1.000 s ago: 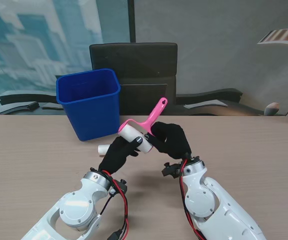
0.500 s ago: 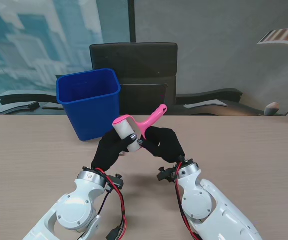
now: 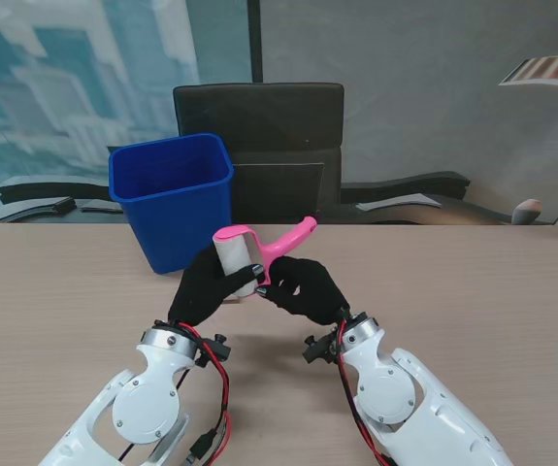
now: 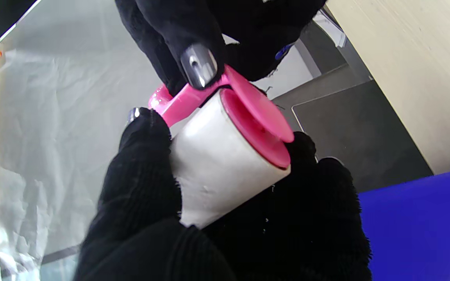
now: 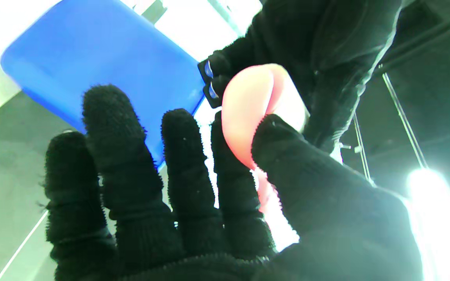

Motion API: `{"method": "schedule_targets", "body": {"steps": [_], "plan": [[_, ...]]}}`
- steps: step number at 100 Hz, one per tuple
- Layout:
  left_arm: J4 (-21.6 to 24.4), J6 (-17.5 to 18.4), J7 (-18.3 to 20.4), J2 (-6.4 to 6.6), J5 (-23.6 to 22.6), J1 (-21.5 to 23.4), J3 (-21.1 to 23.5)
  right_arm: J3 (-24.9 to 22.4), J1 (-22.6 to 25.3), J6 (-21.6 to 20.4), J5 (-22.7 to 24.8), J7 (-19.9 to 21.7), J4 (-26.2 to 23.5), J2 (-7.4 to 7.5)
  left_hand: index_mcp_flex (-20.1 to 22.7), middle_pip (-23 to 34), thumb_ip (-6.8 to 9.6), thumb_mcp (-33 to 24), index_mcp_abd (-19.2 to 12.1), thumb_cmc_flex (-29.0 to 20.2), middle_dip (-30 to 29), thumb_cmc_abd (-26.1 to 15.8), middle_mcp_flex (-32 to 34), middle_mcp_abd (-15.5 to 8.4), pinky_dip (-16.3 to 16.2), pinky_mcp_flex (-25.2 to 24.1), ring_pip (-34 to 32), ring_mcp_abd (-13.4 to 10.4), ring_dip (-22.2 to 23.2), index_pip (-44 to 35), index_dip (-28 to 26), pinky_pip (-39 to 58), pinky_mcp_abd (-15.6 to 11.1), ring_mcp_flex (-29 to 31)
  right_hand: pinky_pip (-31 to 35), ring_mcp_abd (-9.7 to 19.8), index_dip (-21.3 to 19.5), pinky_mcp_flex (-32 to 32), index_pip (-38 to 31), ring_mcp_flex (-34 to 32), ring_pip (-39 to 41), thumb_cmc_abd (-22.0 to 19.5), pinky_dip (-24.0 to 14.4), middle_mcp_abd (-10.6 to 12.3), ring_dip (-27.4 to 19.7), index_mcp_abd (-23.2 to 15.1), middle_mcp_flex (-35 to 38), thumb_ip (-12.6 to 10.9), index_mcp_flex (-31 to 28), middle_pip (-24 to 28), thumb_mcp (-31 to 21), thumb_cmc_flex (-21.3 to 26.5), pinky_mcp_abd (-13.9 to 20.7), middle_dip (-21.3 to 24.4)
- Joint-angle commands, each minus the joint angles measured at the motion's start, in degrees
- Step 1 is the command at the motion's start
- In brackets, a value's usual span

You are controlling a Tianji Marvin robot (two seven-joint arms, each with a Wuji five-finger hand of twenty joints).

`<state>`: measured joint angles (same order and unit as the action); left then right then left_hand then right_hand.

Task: Replace a lint-roller refill

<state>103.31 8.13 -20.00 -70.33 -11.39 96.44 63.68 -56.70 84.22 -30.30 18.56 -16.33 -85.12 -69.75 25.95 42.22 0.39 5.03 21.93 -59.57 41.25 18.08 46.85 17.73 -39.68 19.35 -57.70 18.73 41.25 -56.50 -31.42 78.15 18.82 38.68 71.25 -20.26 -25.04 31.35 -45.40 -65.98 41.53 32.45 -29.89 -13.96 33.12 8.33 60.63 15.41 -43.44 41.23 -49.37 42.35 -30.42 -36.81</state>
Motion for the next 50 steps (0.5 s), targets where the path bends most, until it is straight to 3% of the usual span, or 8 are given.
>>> {"method": "schedule_targets", "body": {"steps": [1,6,23,50], "plan": [[0.12,0.36,1.23,0.36,0.02,-0.56,0.53,-0.31,1.13,-1.47,0.1,2.28,-0.71,1.12,0.27,5.26,3.86,-29.13,-12.39,-9.23,4.03,-1.65,2.06,-1.94,-1.05,0.77,-4.2,-0.55,2.15,-7.3,-3.0,1.41,-2.15,1.65,-1.01,14.83,-1.27,-1.48,-6.24,2.16,-2.55,-1.49,0.03,1.48,-0.47,-10.63,-3.17,-1.09,-1.62,-0.18,1.16,2.36,17.29,2.07],[-0.17,0.67,1.69,0.62,-0.98,-0.61,0.83,-1.2,1.47,-2.24,-0.12,4.09,-0.95,1.72,0.68,5.15,3.97,-29.35,-12.31,-9.08,4.07,-1.49,2.38,-1.83,-1.1,0.97,-4.16,-0.35,2.21,-7.12,-3.02,1.51,-1.92,1.91,-1.18,14.79,-1.41,-1.87,-6.24,2.49,-2.53,-1.35,0.01,1.48,-0.34,-10.6,-3.52,-0.77,-1.41,0.04,2.01,1.22,17.78,2.36],[-0.98,1.59,3.67,1.4,-3.17,-0.59,1.55,-4.63,3.05,-6.04,-1.98,10.41,-2.16,3.7,1.6,4.42,4.34,-29.89,-12.6,-8.43,3.99,-1.03,3.03,-1.98,-1.19,1.17,-3.88,-0.39,2.25,-6.27,-3.26,1.63,-1.83,2.14,0.16,14.27,-3.72,-0.31,-8.82,0.98,4.73,0.24,-1.85,0.16,3.59,-10.94,-0.85,-3.42,-5.3,3.68,6.2,-4.07,18.42,2.2],[-1.64,2.68,3.38,1.58,-5.11,-0.61,1.62,-10.42,8.13,-11.22,0.55,11.93,-7.11,4.97,2.1,3.86,4.47,-30.1,-12.67,-8.16,4.02,-0.71,3.27,-1.93,-1.24,1.23,-3.39,-0.27,2.09,-5.49,-3.47,1.66,-1.66,2.34,1.51,14.23,-7.85,1.9,-2.9,-1.35,6.41,-1.53,-4.23,0.65,3.64,-11.31,2.02,-6.88,-11.16,4.02,8.74,-11.94,17.12,1.96]]}}
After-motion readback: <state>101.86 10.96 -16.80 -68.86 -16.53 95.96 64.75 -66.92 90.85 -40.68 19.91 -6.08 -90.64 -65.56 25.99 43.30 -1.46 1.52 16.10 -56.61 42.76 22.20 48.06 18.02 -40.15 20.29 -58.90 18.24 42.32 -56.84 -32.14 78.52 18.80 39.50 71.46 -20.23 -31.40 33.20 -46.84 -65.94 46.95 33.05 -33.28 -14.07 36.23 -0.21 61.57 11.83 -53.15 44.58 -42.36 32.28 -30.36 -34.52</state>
